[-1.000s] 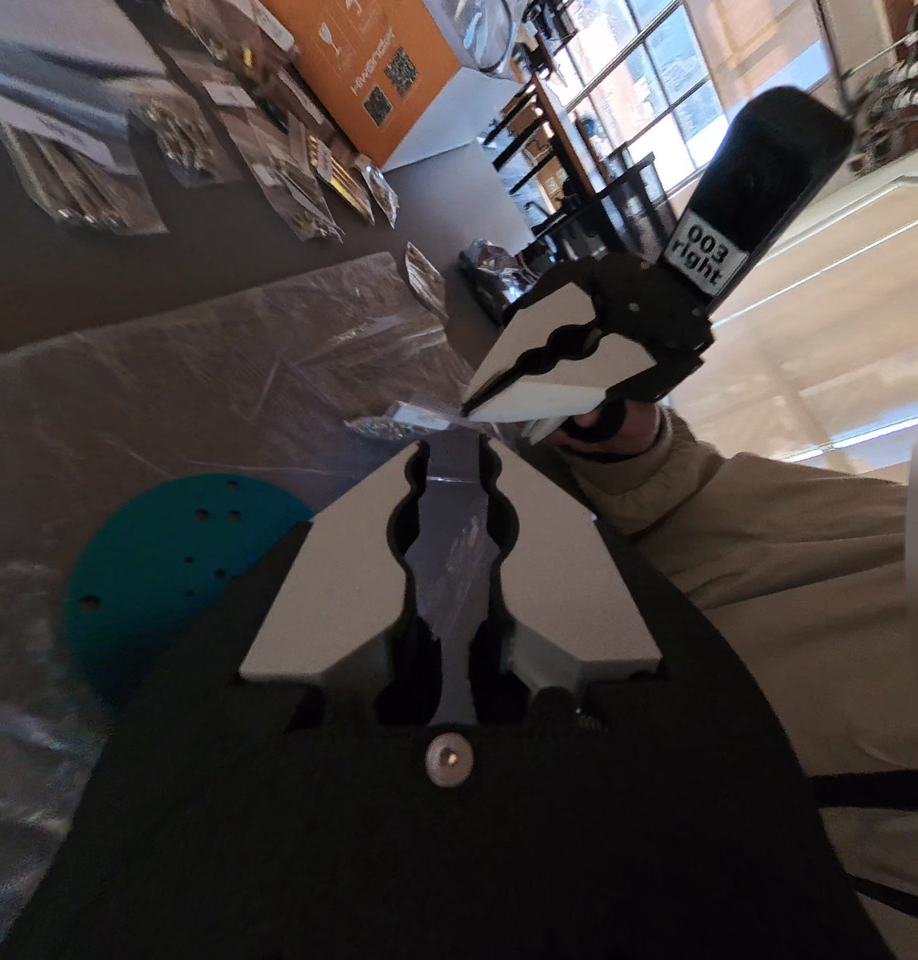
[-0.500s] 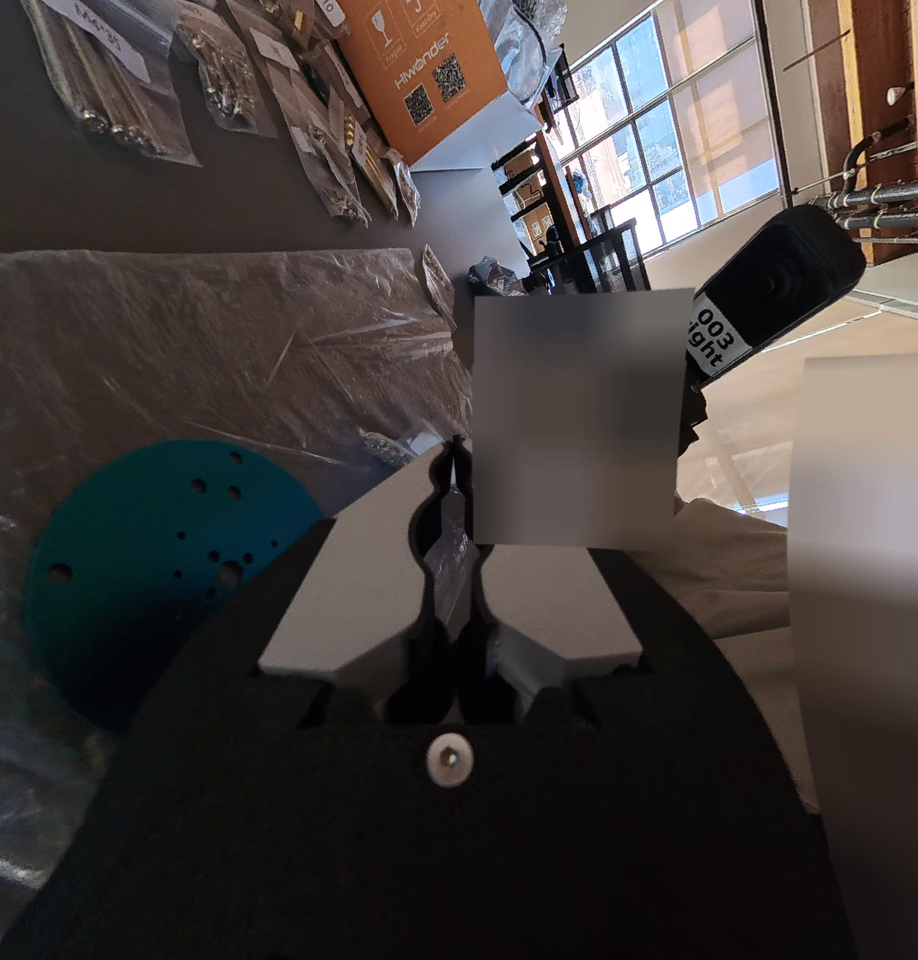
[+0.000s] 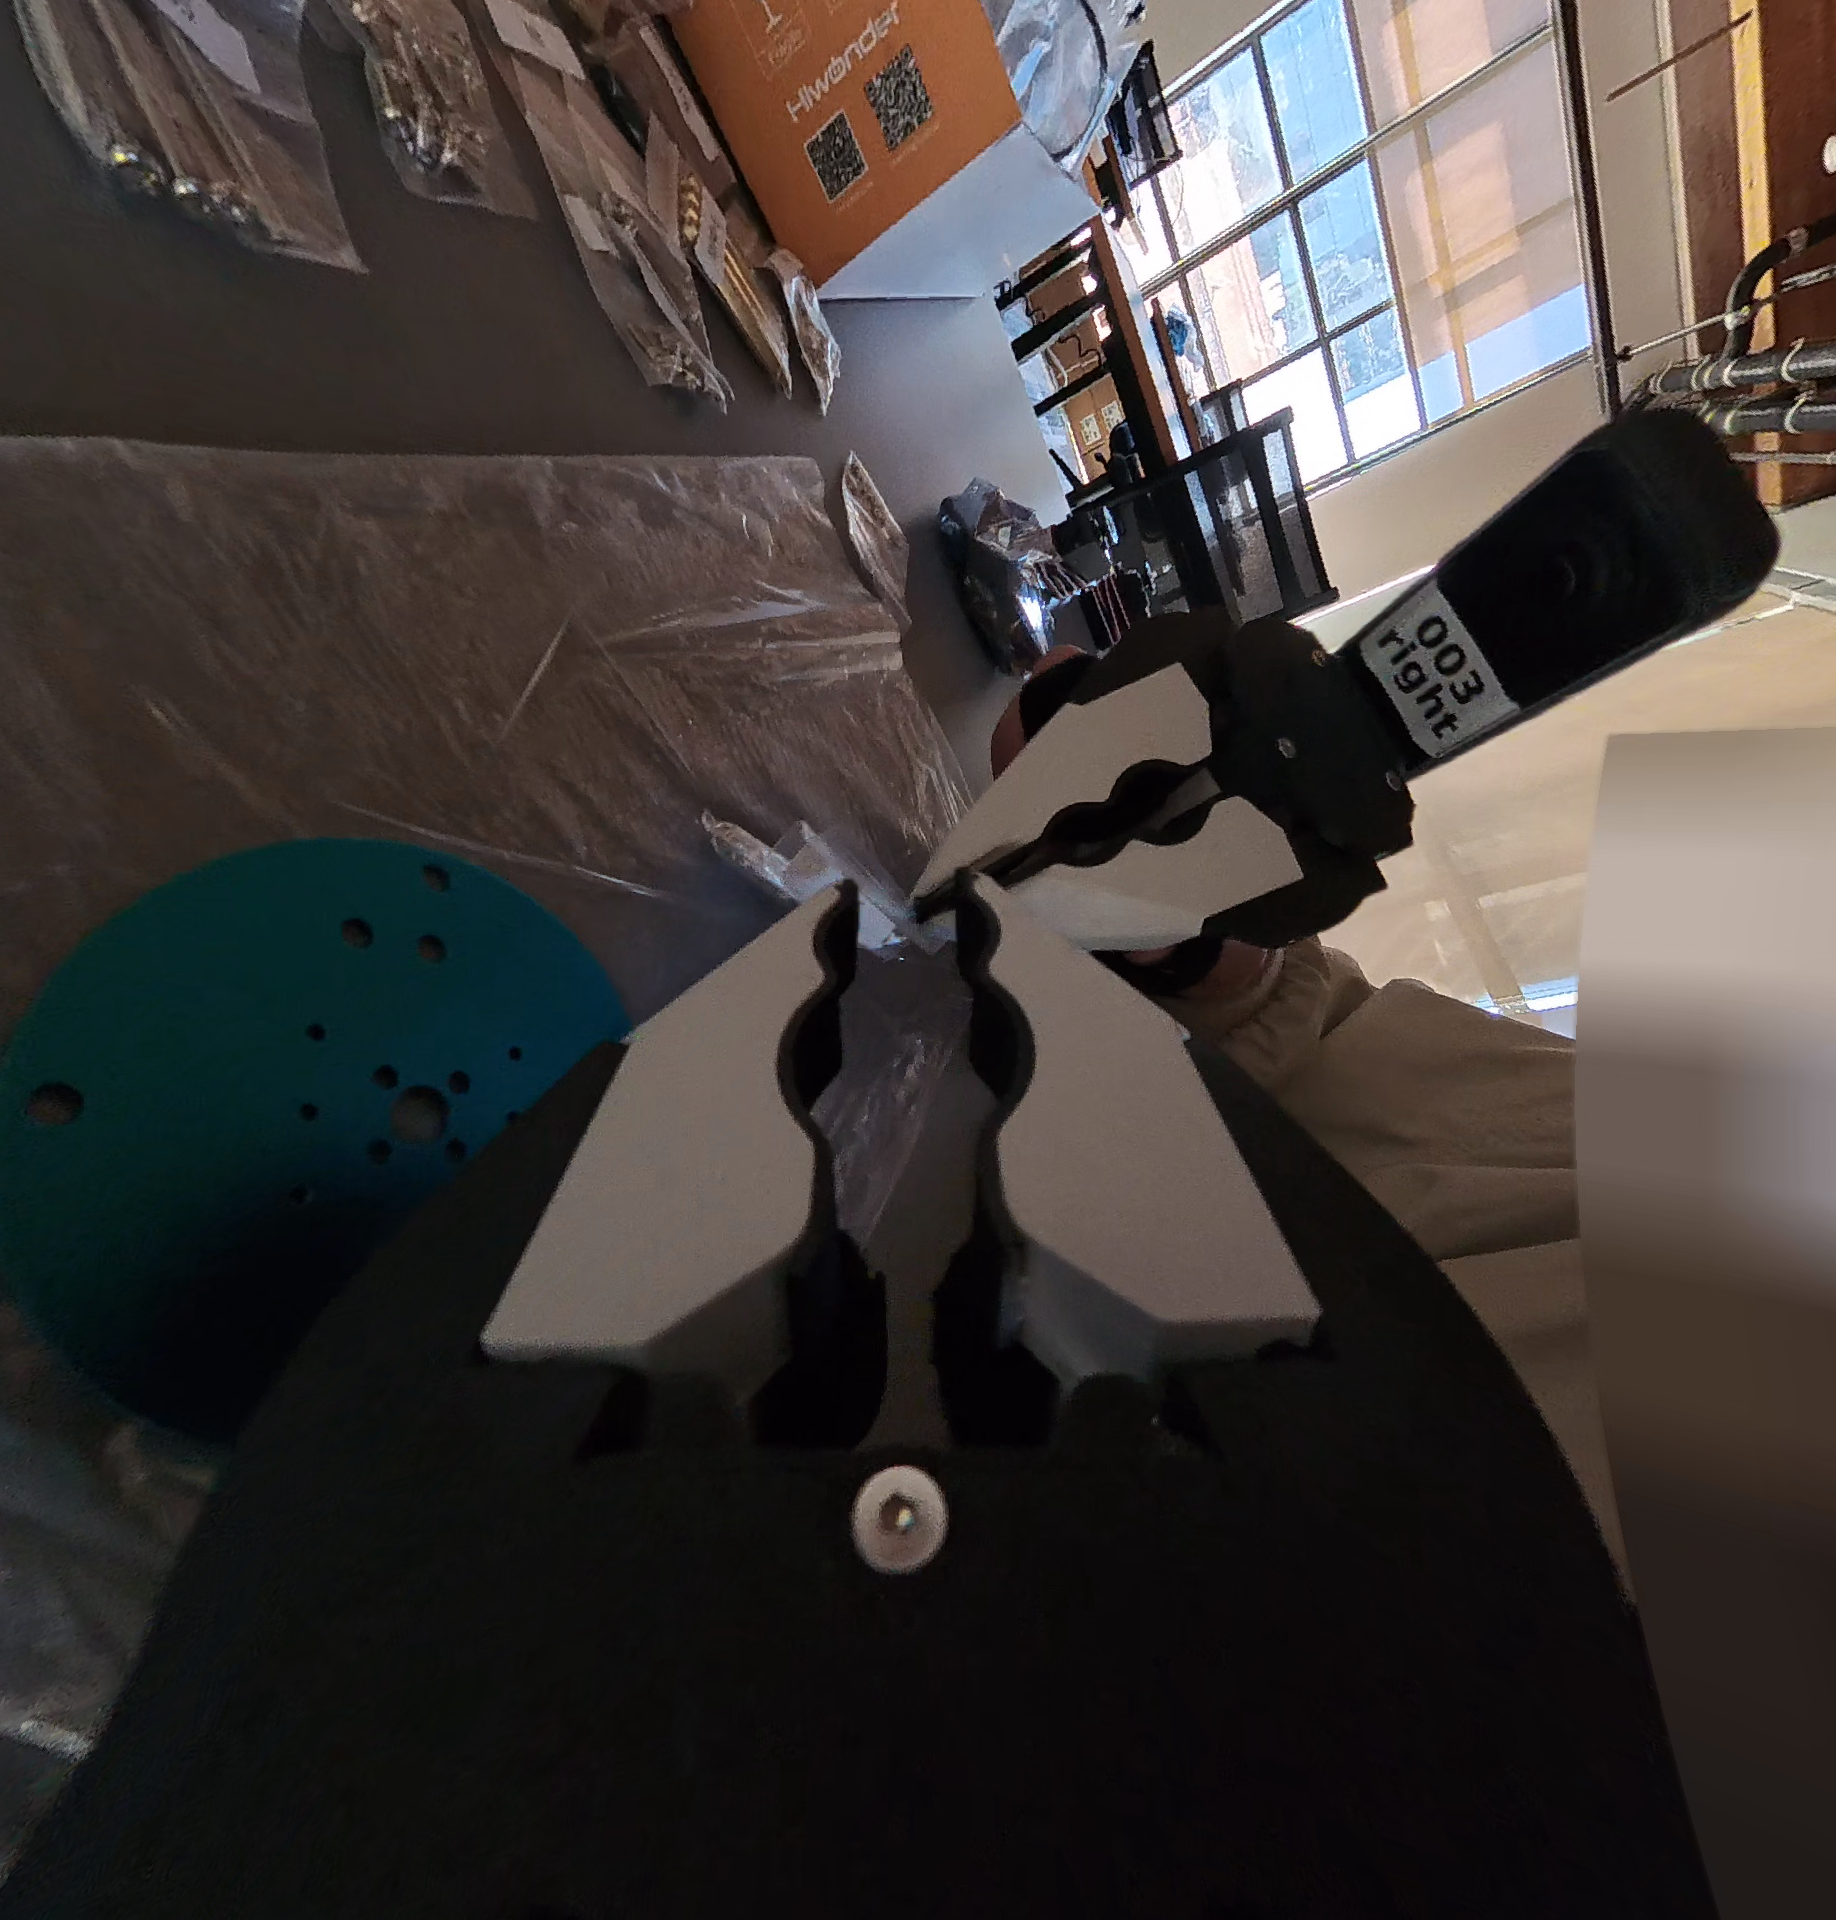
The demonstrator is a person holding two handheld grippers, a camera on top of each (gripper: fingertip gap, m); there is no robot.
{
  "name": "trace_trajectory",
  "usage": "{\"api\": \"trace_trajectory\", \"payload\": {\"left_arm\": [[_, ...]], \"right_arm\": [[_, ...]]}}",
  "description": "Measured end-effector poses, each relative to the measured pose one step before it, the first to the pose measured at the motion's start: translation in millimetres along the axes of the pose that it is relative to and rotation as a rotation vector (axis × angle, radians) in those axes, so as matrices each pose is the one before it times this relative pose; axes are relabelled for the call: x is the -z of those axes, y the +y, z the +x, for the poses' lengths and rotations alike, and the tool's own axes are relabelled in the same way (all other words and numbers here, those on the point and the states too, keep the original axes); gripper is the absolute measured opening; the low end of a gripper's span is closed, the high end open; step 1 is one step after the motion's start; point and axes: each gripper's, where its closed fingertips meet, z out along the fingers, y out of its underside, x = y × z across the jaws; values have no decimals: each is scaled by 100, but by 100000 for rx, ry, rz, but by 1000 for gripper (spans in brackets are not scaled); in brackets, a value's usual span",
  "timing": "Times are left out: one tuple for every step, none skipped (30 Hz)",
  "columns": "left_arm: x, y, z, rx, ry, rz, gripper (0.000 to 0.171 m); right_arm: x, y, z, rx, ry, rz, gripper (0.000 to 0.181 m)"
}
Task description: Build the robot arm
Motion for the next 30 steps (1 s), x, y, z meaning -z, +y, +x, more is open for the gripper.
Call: {"api": "trace_trajectory", "payload": {"left_arm": [[-49, 44, -35, 332, -199, 18, 18], [-12, 8, -81, 220, -275, 93, 18], [19, 0, -254, 388, -1257, 135, 12], [35, -4, -270, 27, -1291, 105, 8], [28, -20, -113, 442, -297, 268, 6], [25, -10, 5, 447, 241, 267, 0], [23, -21, 16, -411, -193, 391, 0], [16, 12, 3, -1284, -623, 5, 0], [24, -34, 121, -1447, 78, 202, 0], [76, -81, 102, -1224, 44, 448, 0], [101, -159, 150, -1045, 529, 821, 0], [90, -150, 364, -722, 1956, 691, 0], [66, -132, 382, -391, 2121, 487, 0], [50, -107, 285, -496, 1373, 577, 0], [9, -111, 283, -754, 1300, 808, 0], [-19, -47, 225, -576, 1024, 364, 0], [-48, -12, 178, -219, 843, 308, 0], [-67, -4, 248, -4, 1531, 438, 0], [-94, 90, 218, 338, 1476, -249, 0], [-93, 90, 103, 502, 905, -204, 0], [-66, 46, 87, 191, 800, 45, 0], [-79, 77, 143, -37, 1109, -171, 0], [-81, 58, 168, 220, 1273, -228, 0], [-12, -45, 164, 244, 1178, 424, 0], [6, -78, 191, 91, 1210, 533, 0], [24, -47, 202, -188, 1079, 176, 0], [30, -74, 230, -667, 1080, 277, 0], [35, -103, 253, -906, 1061, 578, 0], [29, -124, 291, -611, 1398, 778, 0], [15, -112, 311, -465, 1626, 678, 0]], "right_arm": [[-51, 64, -64, 778, 223, -526, 0], [-27, 58, -13, 536, 380, -356, 0], [-11, 11, -78, 356, -188, 19, 0], [-9, -43, -165, -374, -925, 275, 0], [-14, 15, -28, -393, -142, -166, 0], [-16, 52, 38, 119, 193, -150, 0], [-10, -2, 17, -299, -109, 174, 0], [5, -7, -7, -1015, -680, 139, 0], [31, 21, -47, -1245, -1463, -158, 0], [114, -76, -185, -1363, -2852, 165, 1], [272, -364, -151, -2318, -3223, 1683, 9], [340, -461, -67, -3179, -3184, 2145, 16], [298, -298, -88, -3441, -3553, 1001, 19], [203, -121, -65, -3214, -3334, 102, 21], [84, 16, -163, -2518, -3268, -303, 21], [-28, 98, -155, -1702, -2463, -446, 21], [-123, 179, -82, -990, -1144, -588, 21], [-185, 256, 39, -257, -17, -1156, 21], [-143, 114, -59, 171, -177, -345, 21], [-84, -30, -132, -438, -845, 513, 19], [-36, 16, -28, -940, -722, 29, 17], [40, -39, -25, -1150, -1076, 548, 15], [93, -68, -109, -1836, -2093, 756, 13], [112, -85, -168, -2147, -2704, 663, 13], [134, -158, -191, -2189, -2897, 1197, 13], [132, -141, -198, -2280, -2801, 1092, 13], [114, -134, -203, -2327, -2899, 964, 13], [105, -162, -176, -2486, -2731, 1138, 13], [118, -228, -250, -2694, -3251, 1674, 13], [114, -220, -231, -2976, -3304, 1594, 12]]}}
